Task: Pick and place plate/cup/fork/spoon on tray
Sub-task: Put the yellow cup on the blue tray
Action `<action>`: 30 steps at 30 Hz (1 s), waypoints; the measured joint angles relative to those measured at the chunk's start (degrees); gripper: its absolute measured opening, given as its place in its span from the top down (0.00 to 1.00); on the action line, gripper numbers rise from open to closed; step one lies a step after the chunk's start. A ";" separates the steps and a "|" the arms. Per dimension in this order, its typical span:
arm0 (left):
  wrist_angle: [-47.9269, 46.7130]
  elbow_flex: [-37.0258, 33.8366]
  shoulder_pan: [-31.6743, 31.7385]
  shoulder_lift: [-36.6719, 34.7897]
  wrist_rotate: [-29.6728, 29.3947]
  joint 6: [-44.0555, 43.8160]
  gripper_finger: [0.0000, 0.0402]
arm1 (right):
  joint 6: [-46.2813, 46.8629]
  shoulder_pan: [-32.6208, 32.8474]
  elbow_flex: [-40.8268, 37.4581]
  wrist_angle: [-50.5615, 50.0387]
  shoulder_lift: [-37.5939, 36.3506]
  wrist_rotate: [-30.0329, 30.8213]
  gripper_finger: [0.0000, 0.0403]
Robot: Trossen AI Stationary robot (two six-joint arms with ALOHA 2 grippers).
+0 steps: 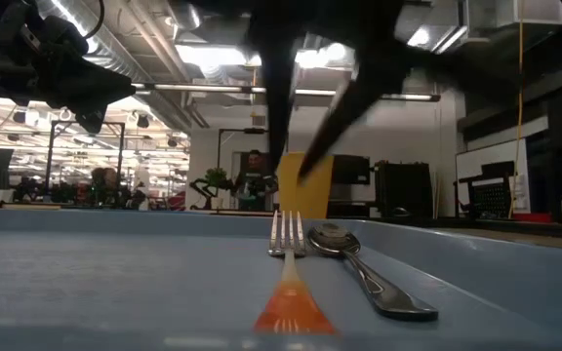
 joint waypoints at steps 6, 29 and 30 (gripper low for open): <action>0.01 -0.01 0.01 -0.01 -0.02 -0.01 0.85 | -8.34 -0.71 4.67 -12.97 -1.33 11.27 0.81; -0.01 0.01 0.01 -0.01 -0.01 -0.01 0.85 | -61.98 -14.03 3.17 -13.96 -15.71 14.15 0.81; 0.00 0.00 0.00 -0.01 -0.01 -0.01 0.85 | -62.96 -14.01 2.36 -13.66 -16.61 15.65 0.81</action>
